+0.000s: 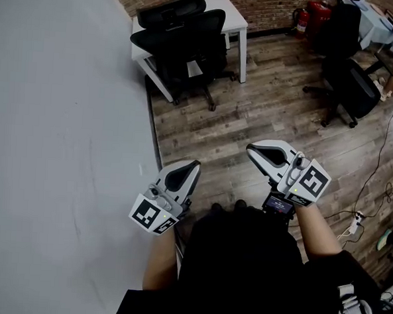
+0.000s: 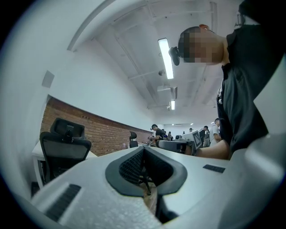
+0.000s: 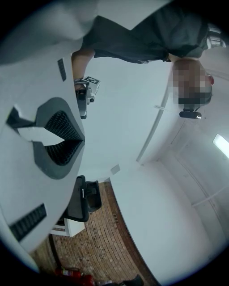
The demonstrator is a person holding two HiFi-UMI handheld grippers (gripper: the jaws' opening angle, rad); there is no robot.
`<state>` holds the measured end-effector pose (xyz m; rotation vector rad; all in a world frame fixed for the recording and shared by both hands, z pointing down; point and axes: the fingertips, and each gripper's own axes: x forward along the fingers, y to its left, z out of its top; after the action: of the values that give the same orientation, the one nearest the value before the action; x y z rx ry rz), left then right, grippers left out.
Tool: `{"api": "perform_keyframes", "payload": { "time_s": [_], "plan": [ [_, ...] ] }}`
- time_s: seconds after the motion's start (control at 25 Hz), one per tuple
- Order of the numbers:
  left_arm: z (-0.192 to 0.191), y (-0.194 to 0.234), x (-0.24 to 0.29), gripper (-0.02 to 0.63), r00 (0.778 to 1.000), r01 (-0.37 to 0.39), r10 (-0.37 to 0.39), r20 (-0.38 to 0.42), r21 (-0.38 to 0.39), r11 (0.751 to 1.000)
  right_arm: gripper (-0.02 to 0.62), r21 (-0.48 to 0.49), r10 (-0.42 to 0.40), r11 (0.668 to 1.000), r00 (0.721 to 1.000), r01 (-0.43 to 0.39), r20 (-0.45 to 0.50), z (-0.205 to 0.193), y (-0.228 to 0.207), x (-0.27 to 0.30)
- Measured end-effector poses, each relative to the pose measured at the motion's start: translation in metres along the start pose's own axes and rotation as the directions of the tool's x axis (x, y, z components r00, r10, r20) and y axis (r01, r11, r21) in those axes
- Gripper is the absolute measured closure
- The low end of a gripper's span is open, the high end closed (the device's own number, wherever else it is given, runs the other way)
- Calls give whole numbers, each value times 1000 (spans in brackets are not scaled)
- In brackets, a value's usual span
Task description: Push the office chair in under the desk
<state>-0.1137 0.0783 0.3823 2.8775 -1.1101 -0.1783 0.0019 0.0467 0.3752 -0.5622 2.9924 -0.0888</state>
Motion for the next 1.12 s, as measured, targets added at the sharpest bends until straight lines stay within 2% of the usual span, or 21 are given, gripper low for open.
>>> {"api": "perform_keyframes", "payload": {
  "time_s": [0.2,0.44,0.84,1.12],
  "plan": [
    [10,-6,0,589,1000,15,-15,-1,41,999,589,-24,38,999,999,-38,-7,5,13,3],
    [-4,-25,-3,589,1000,18,-17,-26,22,1000,589,-12,96,995,995,-96,27,10,34,-2],
    [7,-27,5,589,1000,9,-8,-17,60,998,589,-41,115,993,993,-114,18,15,40,-8],
    [1,-31,12,589,1000,-3,5,-31,60,998,589,-37,121,992,992,-120,26,13,37,-17]
  ]
}}
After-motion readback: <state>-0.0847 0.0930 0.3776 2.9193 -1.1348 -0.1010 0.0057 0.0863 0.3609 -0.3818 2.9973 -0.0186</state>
